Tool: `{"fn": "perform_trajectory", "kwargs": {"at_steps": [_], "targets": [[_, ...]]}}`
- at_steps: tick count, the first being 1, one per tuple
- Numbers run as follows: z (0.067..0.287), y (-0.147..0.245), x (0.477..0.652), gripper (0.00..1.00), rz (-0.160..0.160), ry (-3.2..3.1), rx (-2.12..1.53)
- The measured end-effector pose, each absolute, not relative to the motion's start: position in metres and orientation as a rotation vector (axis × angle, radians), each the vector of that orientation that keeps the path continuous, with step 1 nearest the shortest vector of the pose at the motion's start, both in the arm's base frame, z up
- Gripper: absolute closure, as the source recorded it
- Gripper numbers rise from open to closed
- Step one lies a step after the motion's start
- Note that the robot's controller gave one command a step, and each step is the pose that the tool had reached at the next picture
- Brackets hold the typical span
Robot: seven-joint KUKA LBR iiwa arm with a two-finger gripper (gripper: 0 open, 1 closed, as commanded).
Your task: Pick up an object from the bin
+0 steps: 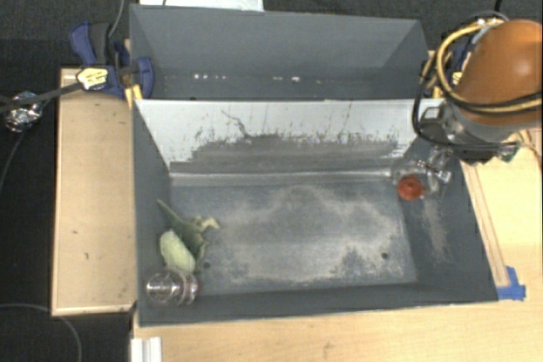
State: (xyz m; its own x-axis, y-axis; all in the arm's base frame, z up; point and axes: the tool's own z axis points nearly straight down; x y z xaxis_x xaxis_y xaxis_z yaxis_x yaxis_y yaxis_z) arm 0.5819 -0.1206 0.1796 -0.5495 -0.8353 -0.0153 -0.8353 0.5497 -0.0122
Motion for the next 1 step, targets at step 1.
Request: {"fn": "perform_trajectory", "kwargs": {"at_steps": [1], "targets": [[0.2447, -0.1355, 0.5846, 1.00, -0.006, 2.742, -1.486]]}}
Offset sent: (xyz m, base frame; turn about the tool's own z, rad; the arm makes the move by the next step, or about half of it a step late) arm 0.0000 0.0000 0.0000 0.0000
